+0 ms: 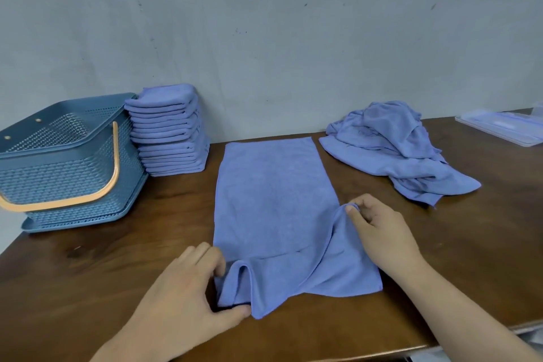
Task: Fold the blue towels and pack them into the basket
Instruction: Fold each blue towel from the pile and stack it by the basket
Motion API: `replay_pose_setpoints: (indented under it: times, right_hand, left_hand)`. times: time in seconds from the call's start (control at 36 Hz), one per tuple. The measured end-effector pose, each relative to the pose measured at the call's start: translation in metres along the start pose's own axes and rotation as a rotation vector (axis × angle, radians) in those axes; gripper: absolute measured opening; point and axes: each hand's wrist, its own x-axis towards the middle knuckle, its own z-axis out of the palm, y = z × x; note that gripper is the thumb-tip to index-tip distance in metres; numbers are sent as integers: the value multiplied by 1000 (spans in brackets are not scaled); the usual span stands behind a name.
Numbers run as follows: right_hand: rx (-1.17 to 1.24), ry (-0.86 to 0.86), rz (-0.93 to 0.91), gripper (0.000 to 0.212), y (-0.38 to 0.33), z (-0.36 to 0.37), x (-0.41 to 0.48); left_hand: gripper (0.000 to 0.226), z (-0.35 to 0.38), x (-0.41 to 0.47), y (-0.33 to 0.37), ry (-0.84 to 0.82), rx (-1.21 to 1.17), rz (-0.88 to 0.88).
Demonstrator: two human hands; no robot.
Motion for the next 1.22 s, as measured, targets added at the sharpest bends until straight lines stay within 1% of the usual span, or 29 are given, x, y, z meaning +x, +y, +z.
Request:
replay_pose_setpoints:
  times: [0.08,0.14,0.22,0.31,0.42,0.5,0.58,0.64,0.69,0.81,0.89,0.97,1.03,1.06,1.08,1.14,1.17,1.19,1.22]
  right_hand:
    - [-31,15,12,20,0,1,0]
    - [-51,25,13,19,1,1,0]
    - [-92,24,13,18,3,3,0]
    - [-157,37,31,16,8,5,2]
    - [-288,49,34,15,13,6,1]
    - [-352,52,14,15,10,8,-1]
    - [-374,50,17,15,8,7,-1]
    - [-367,52,23,15,8,7,-2]
    - [-356,53,30,16,8,7,-2]
    - [-348,59,37,15,8,6,-1]
    - [-339,53,43,14,10,7,0]
    - [-335,46,42,14,10,7,0]
    - [-332,47,38,14,11,8,0]
    - [-328,48,33,14,11,8,0]
    - [-325,49,28,14,11,8,-1]
    - [-310,52,17,14,10,8,-1]
    - [-296,53,13,14,10,8,-2]
    - [-276,54,9,14,10,8,-2]
    - [-251,52,7,14,9,7,-3]
  left_hand:
    - [54,10,-5,-5,36,34,-95]
    - [46,13,-7,-9,74,63,-97]
    - [36,15,-7,-10,80,133,-95]
    - [32,12,-6,-9,99,128,-125]
    - [32,4,-7,-11,165,3,-159]
    - [37,-4,-5,-5,251,-153,-113]
    - [33,-6,-3,-2,280,-288,-59]
    - [28,-8,-1,-8,203,-374,-89]
    - [20,-10,-1,-19,101,-398,-120]
    - [23,-15,-2,-40,-62,-175,-107]
    - [17,-25,-2,-42,-163,-122,-46]
    - [17,-32,3,-39,-211,-112,16]
    - [6,-33,9,-40,-172,-68,30]
    - [16,-34,13,-39,-153,-47,31]
    - [32,-34,17,-37,-155,-49,45]
    - [61,-30,26,-32,-225,-84,120]
    - [67,-29,31,-27,-269,-92,164]
    - [65,-25,36,-23,-283,-102,211]
    - [55,-22,40,-21,-278,-109,245]
